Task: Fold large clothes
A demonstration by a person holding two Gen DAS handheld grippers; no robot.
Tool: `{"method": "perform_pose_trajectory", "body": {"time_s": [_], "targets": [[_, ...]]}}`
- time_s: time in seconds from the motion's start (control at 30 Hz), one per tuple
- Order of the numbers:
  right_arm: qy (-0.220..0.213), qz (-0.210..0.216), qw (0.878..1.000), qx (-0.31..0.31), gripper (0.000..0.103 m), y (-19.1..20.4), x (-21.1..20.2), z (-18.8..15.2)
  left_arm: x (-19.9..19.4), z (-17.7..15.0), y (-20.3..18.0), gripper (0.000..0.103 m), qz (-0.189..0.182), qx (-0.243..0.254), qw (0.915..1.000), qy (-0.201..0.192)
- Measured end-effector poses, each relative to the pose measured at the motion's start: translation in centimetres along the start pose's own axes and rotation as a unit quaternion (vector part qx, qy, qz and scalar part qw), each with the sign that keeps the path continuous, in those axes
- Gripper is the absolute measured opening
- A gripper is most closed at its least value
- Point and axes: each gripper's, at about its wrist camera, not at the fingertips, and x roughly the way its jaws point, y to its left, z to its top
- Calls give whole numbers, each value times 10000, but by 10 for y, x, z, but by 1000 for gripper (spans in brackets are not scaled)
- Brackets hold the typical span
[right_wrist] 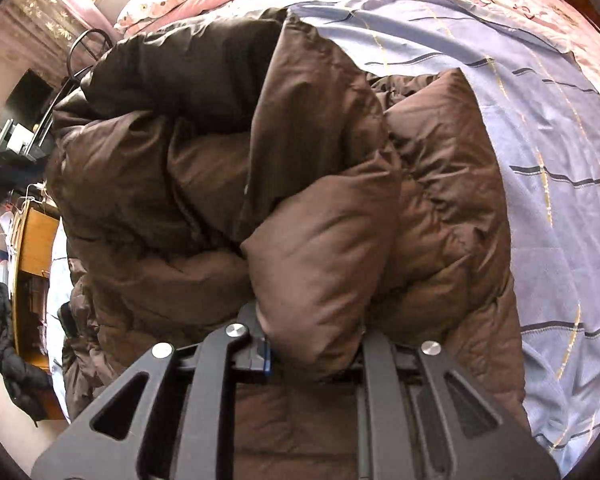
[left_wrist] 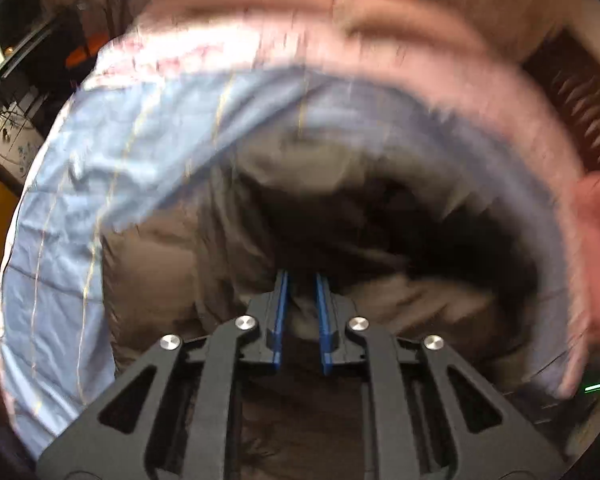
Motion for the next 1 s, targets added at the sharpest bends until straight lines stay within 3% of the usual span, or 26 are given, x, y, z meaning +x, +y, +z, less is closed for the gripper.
{"method": "perform_pose_trajectory", "body": {"time_s": [0.07, 0.1, 0.13, 0.17, 0.23, 0.33, 0.4, 0.5, 0.63, 0.73, 0.83, 0.9, 1.0], "targets": [[-20, 53, 9999, 83, 30, -1, -15, 1, 25, -12, 2, 12, 296, 152, 9990, 303], [31, 64, 9999, 129, 37, 1, -22, 1, 35, -20, 2, 12, 457, 292, 9978, 389], [96, -127, 9996, 248, 51, 5, -34, 1, 40, -28, 4, 12, 553, 362, 9968, 441], [28, -126, 9995, 294, 53, 8, -46, 0, 42, -33, 5, 12, 610, 408, 9962, 476], [-206, 115, 9994, 272, 53, 24, -76, 1, 44, -41, 11, 12, 603, 363, 9962, 507], [-1024, 240, 9944, 137, 53, 55, -114, 17, 46, -45, 19, 12, 566, 239, 9968, 512], [-1243, 260, 9919, -31, 53, 73, -111, 36, 47, -48, 18, 12, 556, 241, 9969, 499], [-906, -45, 9948, -458, 51, 90, -61, 58, 48, -52, 19, 12, 602, 240, 9968, 460], [-238, -886, 9950, -402, 32, 49, 13, 47, 52, -54, 24, 12, 580, 222, 9970, 459], [-39, -923, 9954, -263, 21, 23, 43, 38, 60, -59, 23, 13, 430, 118, 9974, 572], [91, -1102, 9929, -430, 21, 25, 61, 34, 75, -63, 29, 13, 347, -87, 9965, 756], [144, -1132, 9931, -270, 21, 29, 48, 36, 75, -66, 23, 13, 514, 8, 9959, 741], [-717, -344, 9965, -275, 23, 61, -26, 49, 70, -74, 22, 12, 536, 38, 9968, 591]]}}
